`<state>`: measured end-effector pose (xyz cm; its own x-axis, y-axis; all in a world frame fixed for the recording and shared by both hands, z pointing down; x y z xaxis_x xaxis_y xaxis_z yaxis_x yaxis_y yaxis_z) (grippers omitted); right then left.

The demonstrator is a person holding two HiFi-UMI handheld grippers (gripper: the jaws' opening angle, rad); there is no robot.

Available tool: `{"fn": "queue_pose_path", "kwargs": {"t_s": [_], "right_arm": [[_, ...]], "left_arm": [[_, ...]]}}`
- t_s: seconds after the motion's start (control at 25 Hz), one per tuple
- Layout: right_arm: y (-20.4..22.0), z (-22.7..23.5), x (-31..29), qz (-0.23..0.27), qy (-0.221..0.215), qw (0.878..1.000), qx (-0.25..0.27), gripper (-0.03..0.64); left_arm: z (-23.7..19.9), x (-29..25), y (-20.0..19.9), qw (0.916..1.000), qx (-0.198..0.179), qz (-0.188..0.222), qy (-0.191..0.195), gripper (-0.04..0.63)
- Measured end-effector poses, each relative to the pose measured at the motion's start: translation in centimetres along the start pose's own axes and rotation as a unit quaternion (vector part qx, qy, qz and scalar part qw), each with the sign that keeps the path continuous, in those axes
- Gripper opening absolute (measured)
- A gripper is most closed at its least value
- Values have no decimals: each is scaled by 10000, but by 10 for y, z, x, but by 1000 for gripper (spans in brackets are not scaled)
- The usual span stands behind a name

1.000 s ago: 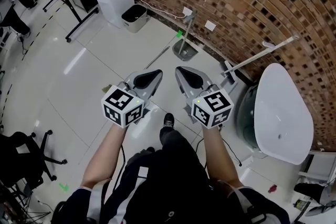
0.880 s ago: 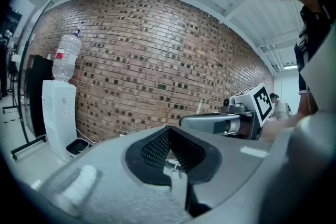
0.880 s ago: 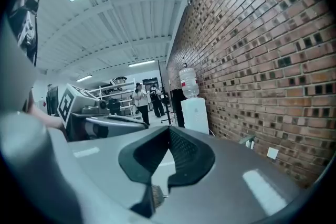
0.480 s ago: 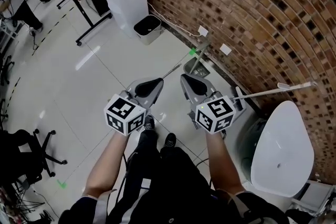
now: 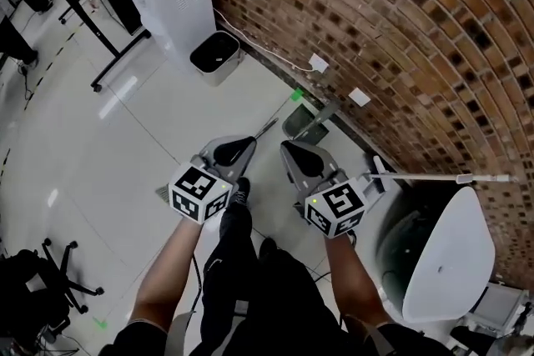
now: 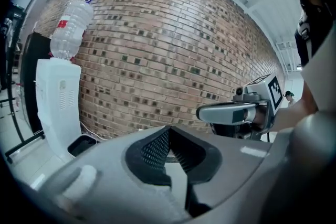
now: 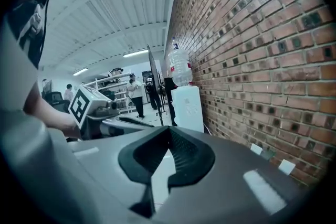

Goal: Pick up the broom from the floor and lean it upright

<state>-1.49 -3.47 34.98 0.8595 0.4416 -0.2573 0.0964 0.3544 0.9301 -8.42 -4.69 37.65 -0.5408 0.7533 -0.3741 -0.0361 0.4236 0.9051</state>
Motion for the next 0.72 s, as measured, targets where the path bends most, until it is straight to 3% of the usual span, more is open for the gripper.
{"fn": "queue_pose_path", "kwargs": {"t_s": [0.16, 0.32, 0.72], "right_arm": [[41, 49, -40, -157, 292, 9994, -30, 6], [111, 97, -74, -307, 452, 9981, -274, 6], [324, 199, -126, -497, 530, 9966, -389, 6]], "left_arm": [[-48, -65, 44, 9998, -60, -189, 53, -3], [-79, -131, 110, 9983, -198, -512, 196, -3], [-136, -299, 365, 9895, -476, -1329, 324, 6]]}}
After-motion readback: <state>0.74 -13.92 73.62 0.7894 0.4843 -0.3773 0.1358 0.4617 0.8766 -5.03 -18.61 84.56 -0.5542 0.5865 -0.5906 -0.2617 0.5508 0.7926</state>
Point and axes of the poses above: the fingertips, and each gripper's own axes: x backward along the fingers, z to its right, y out of its underside, the point moved 1 cm from there along x, backward along the fingers, and after that the axes turned 14 degrees about -y, right-handed, at the moved point
